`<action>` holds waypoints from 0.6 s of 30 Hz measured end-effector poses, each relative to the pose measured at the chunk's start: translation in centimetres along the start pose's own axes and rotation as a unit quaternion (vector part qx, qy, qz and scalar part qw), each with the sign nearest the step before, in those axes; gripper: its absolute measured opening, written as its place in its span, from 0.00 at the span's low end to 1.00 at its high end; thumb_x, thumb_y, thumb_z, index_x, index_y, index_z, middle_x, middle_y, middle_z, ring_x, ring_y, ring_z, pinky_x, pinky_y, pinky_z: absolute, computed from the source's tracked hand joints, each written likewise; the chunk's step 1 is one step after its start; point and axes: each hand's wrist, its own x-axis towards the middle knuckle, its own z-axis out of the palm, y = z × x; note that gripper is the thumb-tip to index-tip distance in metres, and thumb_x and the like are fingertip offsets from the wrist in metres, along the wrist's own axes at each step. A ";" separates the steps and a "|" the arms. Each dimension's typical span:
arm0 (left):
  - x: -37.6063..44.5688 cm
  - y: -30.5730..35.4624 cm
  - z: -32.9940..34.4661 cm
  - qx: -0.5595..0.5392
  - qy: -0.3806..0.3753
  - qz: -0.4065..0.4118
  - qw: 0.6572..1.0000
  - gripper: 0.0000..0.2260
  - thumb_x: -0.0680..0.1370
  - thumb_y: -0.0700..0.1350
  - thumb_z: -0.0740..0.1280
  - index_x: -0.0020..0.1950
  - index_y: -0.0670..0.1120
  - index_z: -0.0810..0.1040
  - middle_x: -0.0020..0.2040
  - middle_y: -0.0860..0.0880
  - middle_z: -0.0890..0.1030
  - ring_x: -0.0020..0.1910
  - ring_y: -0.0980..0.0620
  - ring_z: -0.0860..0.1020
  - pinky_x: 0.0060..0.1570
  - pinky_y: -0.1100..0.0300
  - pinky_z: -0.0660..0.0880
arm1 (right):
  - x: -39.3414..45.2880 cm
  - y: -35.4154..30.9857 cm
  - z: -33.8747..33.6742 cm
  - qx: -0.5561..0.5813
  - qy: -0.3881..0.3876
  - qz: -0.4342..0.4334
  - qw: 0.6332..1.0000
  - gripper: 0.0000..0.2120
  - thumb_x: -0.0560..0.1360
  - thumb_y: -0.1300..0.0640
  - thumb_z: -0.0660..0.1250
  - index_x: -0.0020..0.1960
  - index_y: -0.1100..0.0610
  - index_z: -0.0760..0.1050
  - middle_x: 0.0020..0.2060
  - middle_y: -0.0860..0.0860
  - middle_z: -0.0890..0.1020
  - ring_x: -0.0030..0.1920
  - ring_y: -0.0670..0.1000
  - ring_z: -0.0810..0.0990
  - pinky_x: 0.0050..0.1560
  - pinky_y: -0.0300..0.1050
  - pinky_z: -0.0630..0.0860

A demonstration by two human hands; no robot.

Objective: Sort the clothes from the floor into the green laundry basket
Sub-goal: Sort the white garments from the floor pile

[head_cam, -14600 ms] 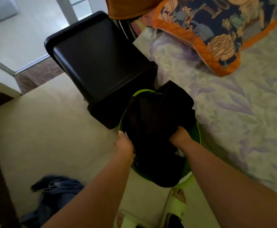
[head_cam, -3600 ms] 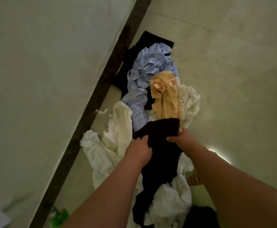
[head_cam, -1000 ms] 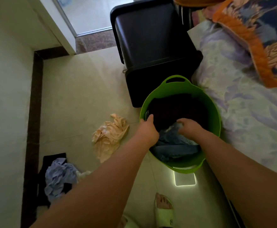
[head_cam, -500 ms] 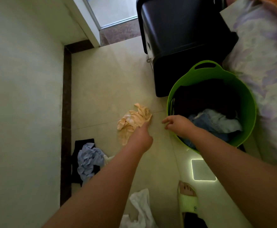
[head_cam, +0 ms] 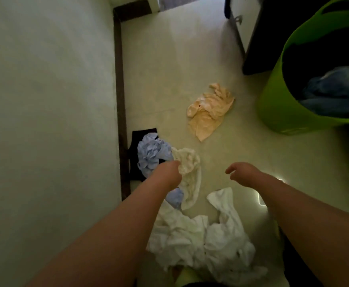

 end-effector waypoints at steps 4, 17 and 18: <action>-1.5 -7.7 5.4 0.026 -0.033 -0.063 0.997 0.19 0.82 0.41 0.57 0.74 0.44 0.65 0.70 0.44 0.71 0.68 0.44 0.71 0.64 0.56 0.68 | -2.2 -0.6 8.1 -0.004 -0.047 0.045 0.998 0.19 0.77 0.63 0.61 0.67 0.57 0.74 0.67 0.56 0.74 0.66 0.55 0.73 0.64 0.42 0.68; 3.5 -14.0 19.9 0.002 -0.113 -0.037 0.993 0.21 0.84 0.46 0.53 0.76 0.42 0.59 0.76 0.42 0.61 0.75 0.46 0.61 0.71 0.58 0.55 | 1.2 4.5 24.7 0.004 -0.042 0.149 0.988 0.18 0.78 0.61 0.57 0.66 0.52 0.74 0.66 0.55 0.74 0.68 0.55 0.70 0.66 0.44 0.67; 4.9 -14.1 21.5 0.006 -0.106 -0.023 0.994 0.20 0.85 0.45 0.52 0.76 0.41 0.59 0.76 0.42 0.61 0.75 0.46 0.60 0.71 0.59 0.54 | 2.5 5.5 27.3 -0.005 -0.040 0.166 0.985 0.18 0.79 0.58 0.57 0.66 0.51 0.74 0.67 0.55 0.72 0.69 0.57 0.67 0.68 0.47 0.66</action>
